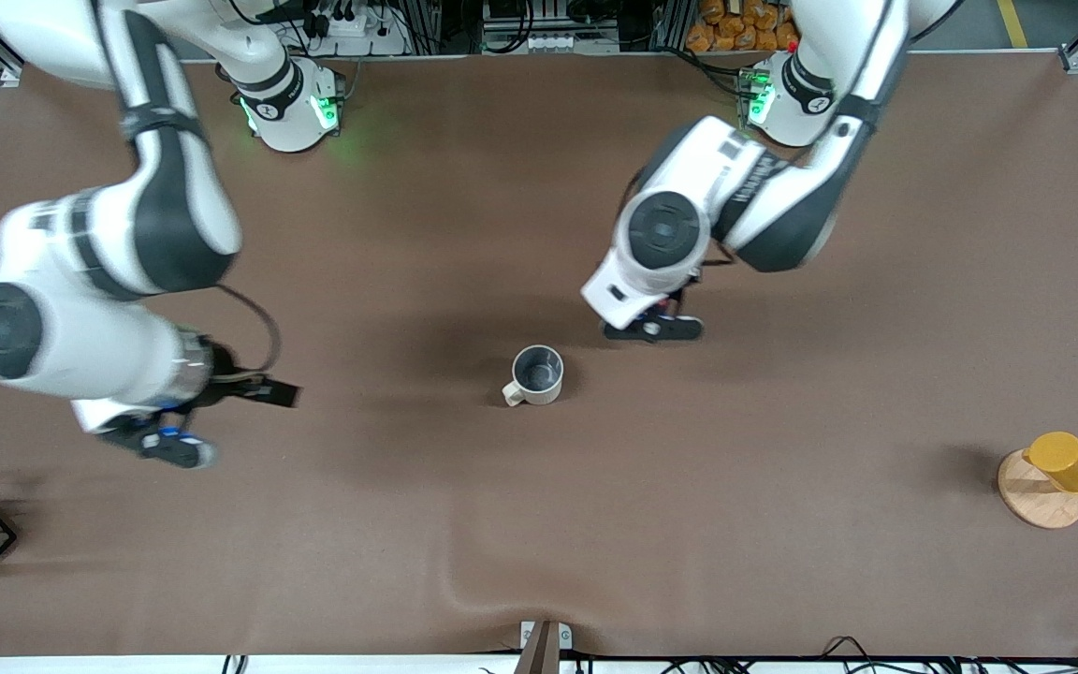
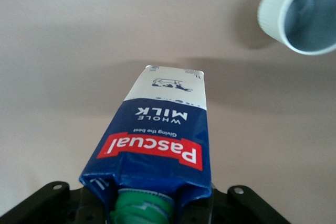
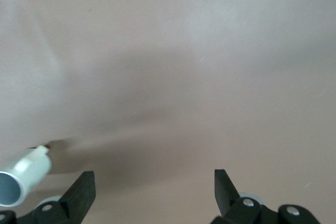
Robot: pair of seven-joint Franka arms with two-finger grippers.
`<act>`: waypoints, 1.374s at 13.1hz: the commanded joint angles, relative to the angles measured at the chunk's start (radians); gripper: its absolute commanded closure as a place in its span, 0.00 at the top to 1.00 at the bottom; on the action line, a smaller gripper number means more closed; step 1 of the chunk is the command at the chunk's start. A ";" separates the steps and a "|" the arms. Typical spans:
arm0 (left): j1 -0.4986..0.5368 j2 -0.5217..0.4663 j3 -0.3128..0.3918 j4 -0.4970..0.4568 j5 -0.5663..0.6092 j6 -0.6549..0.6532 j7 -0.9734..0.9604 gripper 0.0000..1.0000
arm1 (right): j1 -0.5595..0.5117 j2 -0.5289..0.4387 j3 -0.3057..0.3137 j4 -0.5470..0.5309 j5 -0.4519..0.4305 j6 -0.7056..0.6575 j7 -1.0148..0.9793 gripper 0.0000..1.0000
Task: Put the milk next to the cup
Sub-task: 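Set down the mug and withdraw the right gripper while the left gripper brings the milk, then lower the milk carton beside the mug and open the left gripper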
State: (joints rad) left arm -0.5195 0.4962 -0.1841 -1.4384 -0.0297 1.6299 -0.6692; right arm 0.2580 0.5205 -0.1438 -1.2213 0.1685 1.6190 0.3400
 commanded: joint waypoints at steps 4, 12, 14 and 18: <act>-0.125 0.154 0.006 0.179 -0.042 -0.004 -0.145 0.00 | -0.196 -0.109 0.020 -0.038 -0.020 -0.096 -0.393 1.00; -0.169 0.214 0.020 0.197 -0.055 0.166 -0.171 0.00 | -0.226 -0.497 0.020 -0.429 -0.072 -0.015 -0.458 1.00; -0.169 0.214 0.028 0.197 -0.055 0.166 -0.171 0.00 | -0.224 -0.565 0.021 -0.538 -0.072 0.056 -0.458 1.00; -0.168 0.217 0.040 0.197 -0.053 0.166 -0.165 0.00 | -0.226 -0.588 0.021 -0.583 -0.072 0.096 -0.457 1.00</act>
State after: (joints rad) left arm -0.6780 0.6968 -0.1627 -1.2706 -0.0612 1.8014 -0.8249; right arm 0.0363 -0.0276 -0.1313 -1.7573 0.1098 1.6928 -0.1093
